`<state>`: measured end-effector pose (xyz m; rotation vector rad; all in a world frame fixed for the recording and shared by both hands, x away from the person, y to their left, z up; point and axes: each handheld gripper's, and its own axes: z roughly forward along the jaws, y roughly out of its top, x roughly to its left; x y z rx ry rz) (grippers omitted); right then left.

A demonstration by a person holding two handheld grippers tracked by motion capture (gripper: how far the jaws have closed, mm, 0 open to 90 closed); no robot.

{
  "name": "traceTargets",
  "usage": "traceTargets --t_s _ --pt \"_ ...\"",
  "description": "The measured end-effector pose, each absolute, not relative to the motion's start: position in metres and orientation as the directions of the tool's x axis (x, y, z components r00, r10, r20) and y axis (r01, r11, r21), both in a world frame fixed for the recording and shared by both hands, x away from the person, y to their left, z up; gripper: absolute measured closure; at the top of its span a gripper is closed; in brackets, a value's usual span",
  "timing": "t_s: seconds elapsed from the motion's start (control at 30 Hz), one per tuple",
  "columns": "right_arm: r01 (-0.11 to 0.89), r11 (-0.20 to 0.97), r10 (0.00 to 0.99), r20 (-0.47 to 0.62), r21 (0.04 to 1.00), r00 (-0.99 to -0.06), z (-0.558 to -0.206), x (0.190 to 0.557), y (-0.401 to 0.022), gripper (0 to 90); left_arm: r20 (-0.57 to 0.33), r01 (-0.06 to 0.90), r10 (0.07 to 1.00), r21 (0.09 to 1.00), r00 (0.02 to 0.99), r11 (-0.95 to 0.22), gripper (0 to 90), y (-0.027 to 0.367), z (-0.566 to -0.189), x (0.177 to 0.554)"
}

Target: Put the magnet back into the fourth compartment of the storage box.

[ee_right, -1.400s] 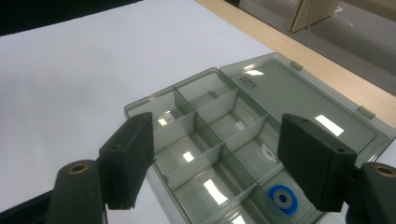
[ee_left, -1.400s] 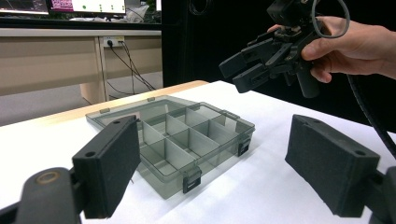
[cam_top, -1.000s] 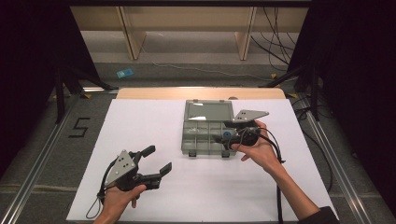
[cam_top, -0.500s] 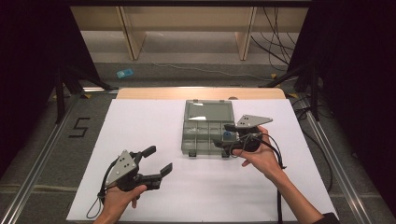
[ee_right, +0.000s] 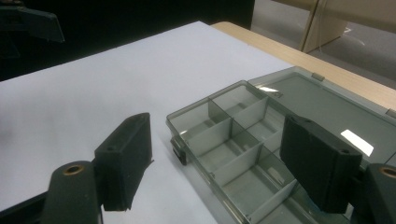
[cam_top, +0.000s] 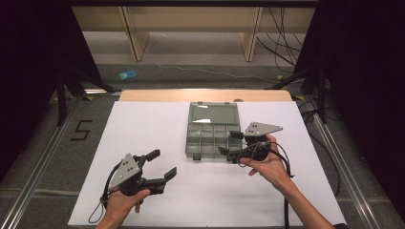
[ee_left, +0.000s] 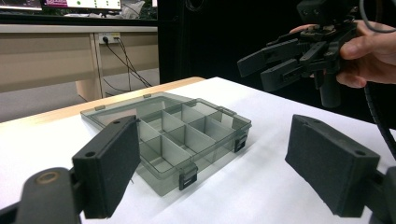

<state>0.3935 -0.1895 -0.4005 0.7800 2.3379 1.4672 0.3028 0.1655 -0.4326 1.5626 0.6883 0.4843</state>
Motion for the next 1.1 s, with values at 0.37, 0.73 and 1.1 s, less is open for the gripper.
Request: traceTargets --t_s 0.37,0.73,1.1 --pt "0.301 0.331 0.582 0.058 0.894 -0.811 -0.407 0.384 -0.194 23.0 -0.089 0.142 0.676 0.99 0.731 -0.023 16.9 0.165 -0.432 0.303" --pt "0.304 0.263 0.589 0.097 0.916 -0.802 -0.416 0.374 -0.201 15.9 -0.088 0.142 0.677 0.99 0.731 -0.025 16.9 0.165 -0.433 0.303" --pt "0.298 0.254 0.609 0.088 0.92 -0.789 -0.419 0.363 -0.209 15.9 -0.086 0.143 0.678 0.989 0.73 -0.028 16.9 0.165 -0.433 0.303"
